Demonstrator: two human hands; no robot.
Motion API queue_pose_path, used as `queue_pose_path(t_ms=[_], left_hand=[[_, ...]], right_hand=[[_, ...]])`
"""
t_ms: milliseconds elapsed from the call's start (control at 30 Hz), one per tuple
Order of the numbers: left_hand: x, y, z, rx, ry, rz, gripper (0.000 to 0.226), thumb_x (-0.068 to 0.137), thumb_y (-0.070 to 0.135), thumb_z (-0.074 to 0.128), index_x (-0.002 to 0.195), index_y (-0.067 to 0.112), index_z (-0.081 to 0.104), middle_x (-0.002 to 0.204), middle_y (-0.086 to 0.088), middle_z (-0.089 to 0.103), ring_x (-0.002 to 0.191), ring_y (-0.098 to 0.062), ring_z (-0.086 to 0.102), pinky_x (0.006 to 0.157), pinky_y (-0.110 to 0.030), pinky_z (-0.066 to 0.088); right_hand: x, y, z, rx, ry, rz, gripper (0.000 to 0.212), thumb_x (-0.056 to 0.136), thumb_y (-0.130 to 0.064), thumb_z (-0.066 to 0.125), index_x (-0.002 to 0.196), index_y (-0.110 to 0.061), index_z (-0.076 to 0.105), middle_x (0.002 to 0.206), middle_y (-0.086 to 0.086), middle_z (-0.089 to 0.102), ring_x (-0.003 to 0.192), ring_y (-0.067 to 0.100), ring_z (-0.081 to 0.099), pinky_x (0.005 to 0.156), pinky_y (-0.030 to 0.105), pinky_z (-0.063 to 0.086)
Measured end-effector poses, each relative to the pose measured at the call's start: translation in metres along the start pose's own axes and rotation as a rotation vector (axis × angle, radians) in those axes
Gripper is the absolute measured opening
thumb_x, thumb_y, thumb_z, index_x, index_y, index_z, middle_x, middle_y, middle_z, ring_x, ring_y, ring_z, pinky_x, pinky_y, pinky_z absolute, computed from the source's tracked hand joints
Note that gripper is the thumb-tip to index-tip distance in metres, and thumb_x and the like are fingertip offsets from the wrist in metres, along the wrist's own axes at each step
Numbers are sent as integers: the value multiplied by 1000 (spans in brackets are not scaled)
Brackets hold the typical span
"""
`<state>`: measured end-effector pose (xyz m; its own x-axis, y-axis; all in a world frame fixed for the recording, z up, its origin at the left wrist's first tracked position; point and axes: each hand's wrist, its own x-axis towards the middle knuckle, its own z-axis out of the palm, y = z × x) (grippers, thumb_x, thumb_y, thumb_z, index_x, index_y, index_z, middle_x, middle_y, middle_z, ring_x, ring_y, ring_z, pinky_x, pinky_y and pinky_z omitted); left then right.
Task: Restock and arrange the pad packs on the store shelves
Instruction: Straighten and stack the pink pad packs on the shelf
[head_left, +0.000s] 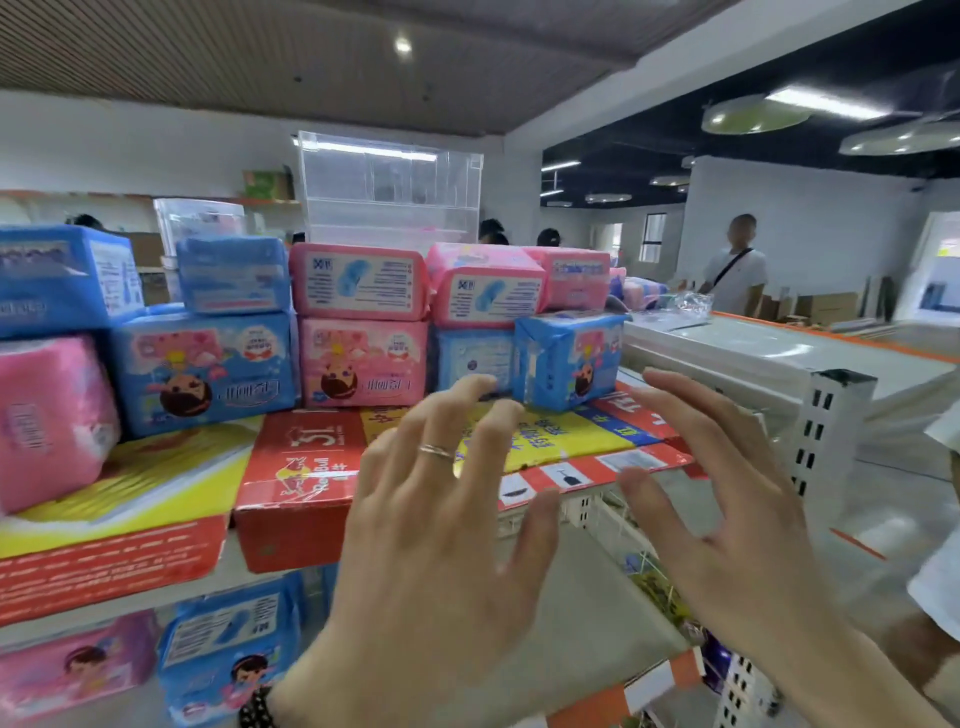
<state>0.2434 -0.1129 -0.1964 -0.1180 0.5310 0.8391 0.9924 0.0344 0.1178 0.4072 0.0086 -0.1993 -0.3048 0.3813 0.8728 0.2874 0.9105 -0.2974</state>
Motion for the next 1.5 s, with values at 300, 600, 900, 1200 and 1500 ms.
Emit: queue_pose_path(t_ms=[300,600,900,1200,1500], left_hand=[[42,-14,7,169,-174,-116,57,93,60,34,135,24,48,149,0,43,135,-24,42,103,-50,40],[70,-33,-9,146,-253,-233,68,84,71,19,141,36,33,154,17,28,141,-10,30,109,-42,33],[108,-89,-29,147,-282,-379,56,95,57,44,142,27,39,147,7,39,134,-18,41,109,-48,38],[134,-141,-22,120,-315,-462,59,97,51,51,146,22,36,143,-3,42,130,-23,44,106,-43,40],[147,-168,-4,58,-347,-469,64,95,50,55,147,19,34,145,-7,42,132,-25,44,107,-42,40]], right_hand=[[43,34,8,17,-81,-16,59,85,-49,51,141,-31,49,141,-29,40,132,-11,30,105,-2,13],[88,43,29,14,-184,-73,67,84,-50,57,146,-32,41,145,-21,40,130,-8,25,108,25,23],[153,11,77,-31,-276,-190,71,89,-43,67,150,-24,37,152,-5,43,140,19,34,114,47,33],[224,-21,151,-215,-491,-159,80,88,-47,67,153,-18,30,150,8,45,139,27,39,112,46,37],[276,-20,200,-376,-798,-87,105,74,-71,70,157,-34,17,162,9,27,149,32,22,121,49,19]])
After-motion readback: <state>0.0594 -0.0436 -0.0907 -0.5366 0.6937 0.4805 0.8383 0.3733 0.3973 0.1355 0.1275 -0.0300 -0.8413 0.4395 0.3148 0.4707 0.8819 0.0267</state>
